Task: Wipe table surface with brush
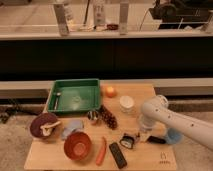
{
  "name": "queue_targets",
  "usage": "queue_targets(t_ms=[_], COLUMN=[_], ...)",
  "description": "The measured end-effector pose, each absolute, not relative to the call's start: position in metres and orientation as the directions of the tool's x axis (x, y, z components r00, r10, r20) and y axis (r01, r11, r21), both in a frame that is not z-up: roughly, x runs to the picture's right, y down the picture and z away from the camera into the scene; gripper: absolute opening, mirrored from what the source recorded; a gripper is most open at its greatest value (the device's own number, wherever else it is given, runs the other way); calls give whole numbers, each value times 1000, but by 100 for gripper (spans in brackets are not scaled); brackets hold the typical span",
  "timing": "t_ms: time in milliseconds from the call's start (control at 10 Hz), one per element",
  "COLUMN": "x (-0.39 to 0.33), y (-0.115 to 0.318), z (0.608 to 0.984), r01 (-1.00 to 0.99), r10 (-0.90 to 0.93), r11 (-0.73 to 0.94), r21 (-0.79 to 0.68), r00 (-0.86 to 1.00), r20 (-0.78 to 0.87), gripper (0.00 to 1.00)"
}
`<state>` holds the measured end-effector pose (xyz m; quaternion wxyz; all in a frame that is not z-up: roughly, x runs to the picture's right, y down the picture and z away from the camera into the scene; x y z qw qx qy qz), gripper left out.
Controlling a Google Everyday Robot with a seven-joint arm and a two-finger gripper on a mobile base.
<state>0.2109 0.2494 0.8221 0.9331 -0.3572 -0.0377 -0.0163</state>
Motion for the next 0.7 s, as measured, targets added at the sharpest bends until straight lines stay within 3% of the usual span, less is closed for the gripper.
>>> queue_targets(t_ms=[300, 400, 700], x=[168, 144, 130], y=[235, 224, 209], z=[799, 786, 773], r01=[119, 146, 153], r10=[-82, -128, -195], r11=[786, 813, 851], r21=[-606, -564, -503], r00=[993, 989, 980], r20=[89, 71, -32], gripper=[14, 3, 0])
